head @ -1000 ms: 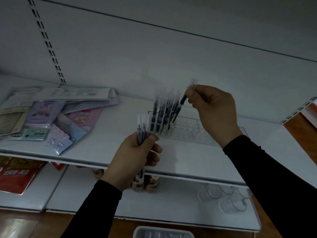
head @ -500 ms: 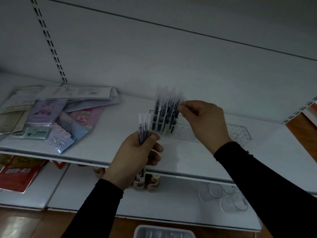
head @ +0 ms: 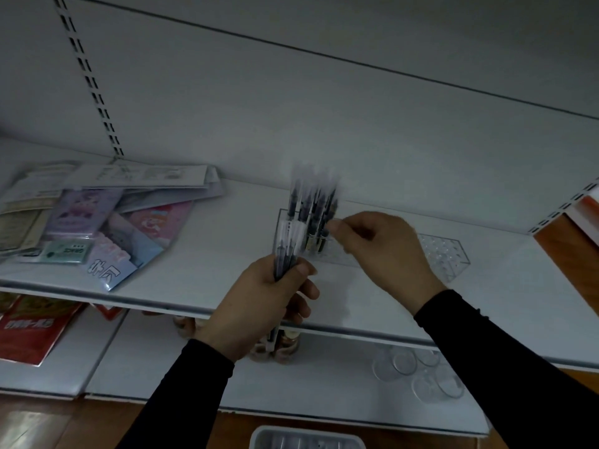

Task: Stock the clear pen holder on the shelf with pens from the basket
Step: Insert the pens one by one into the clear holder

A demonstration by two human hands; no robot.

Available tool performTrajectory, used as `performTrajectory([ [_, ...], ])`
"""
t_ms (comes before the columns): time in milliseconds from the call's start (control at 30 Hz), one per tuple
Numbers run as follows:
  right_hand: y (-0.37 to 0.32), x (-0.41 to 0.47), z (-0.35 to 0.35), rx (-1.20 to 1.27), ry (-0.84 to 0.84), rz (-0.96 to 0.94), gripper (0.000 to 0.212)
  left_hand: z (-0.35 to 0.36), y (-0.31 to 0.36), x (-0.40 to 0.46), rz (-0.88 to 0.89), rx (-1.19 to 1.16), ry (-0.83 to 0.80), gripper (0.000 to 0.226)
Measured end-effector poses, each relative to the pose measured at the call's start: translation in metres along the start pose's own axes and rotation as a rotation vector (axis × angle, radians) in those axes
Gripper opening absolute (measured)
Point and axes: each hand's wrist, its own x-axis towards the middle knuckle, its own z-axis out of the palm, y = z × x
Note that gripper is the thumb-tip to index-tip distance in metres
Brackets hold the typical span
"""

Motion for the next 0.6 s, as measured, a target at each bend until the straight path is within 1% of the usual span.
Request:
performTrajectory([
  [67,-0.001,-0.006,0.002,0.141,-0.194,0.051,0.012,0.003,0.001,-0.001,0.002,0.019,-0.042,0.02],
  [133,-0.001,-0.009,0.003,0.221,-0.365,0.056,0.015,0.007,0.002,-0.003,-0.001,0.02,-0.102,0.02],
  [200,0.001,-0.009,0.002,0.274,-0.467,0.031,0.021,0.01,0.004,-0.004,-0.003,0.006,-0.146,0.021],
  [267,0.001,-0.01,0.0,0.343,-0.493,0.031,0.02,0.012,0.005,-0.005,-0.01,-0.017,-0.161,0.022],
  [333,0.002,-0.008,-0.003,0.381,-0.424,0.057,0.015,0.013,0.005,-0.004,-0.027,-0.036,-0.153,0.023],
  [500,0.005,0.008,-0.024,0.418,-0.123,0.065,0.014,0.01,-0.002,0.0,-0.044,-0.009,-0.076,0.021],
  [600,0.003,0.022,-0.039,0.509,0.061,0.063,0.015,0.008,-0.004,0.002,-0.052,-0.019,0.005,0.021],
])
